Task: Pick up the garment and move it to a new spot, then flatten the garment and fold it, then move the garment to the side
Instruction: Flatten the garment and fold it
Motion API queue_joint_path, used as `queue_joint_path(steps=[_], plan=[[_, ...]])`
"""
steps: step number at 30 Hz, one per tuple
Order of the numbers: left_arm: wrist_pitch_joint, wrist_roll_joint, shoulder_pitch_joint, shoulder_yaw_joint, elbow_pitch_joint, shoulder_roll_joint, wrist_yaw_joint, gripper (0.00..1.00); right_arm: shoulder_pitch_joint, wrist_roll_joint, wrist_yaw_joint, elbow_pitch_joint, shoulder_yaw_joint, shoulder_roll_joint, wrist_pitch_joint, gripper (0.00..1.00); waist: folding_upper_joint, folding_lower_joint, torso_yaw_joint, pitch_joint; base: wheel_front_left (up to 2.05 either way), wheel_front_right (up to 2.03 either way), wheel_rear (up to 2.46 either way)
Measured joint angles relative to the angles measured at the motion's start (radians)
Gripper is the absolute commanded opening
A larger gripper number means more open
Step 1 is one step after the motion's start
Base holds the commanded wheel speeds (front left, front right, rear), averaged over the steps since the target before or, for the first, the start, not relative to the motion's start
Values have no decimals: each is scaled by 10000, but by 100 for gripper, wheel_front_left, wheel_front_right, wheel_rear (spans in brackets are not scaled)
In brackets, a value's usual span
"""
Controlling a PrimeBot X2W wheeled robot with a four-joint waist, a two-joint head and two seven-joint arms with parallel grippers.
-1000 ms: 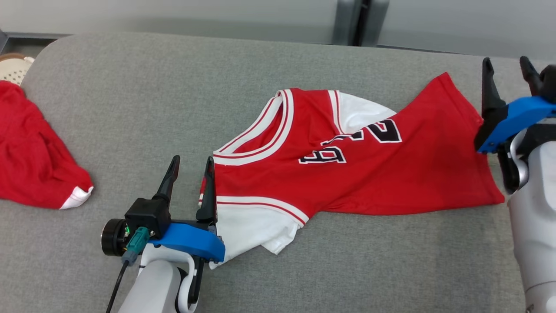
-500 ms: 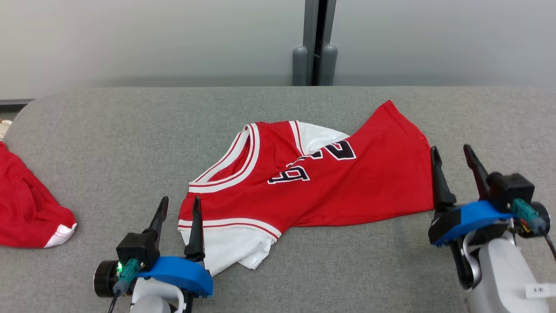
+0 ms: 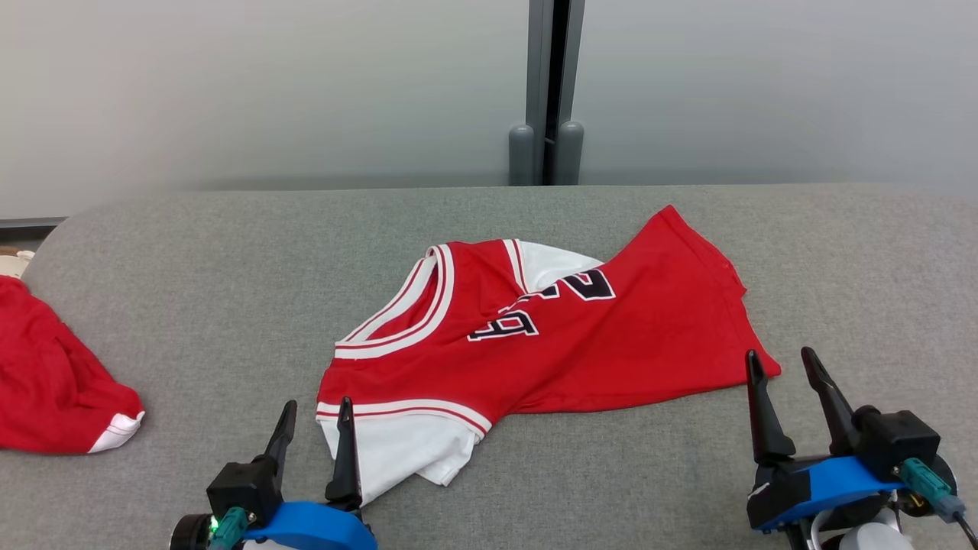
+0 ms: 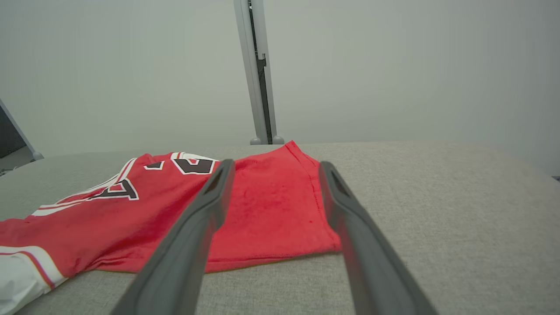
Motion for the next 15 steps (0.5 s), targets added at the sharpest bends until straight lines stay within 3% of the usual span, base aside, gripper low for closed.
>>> queue_joint_path(steps=[15], plan=[[0, 13, 16, -15, 10, -61, -2, 100, 46, -282, 0, 263, 148, 2, 0, 100, 0, 1, 144, 30, 0, 0, 0]])
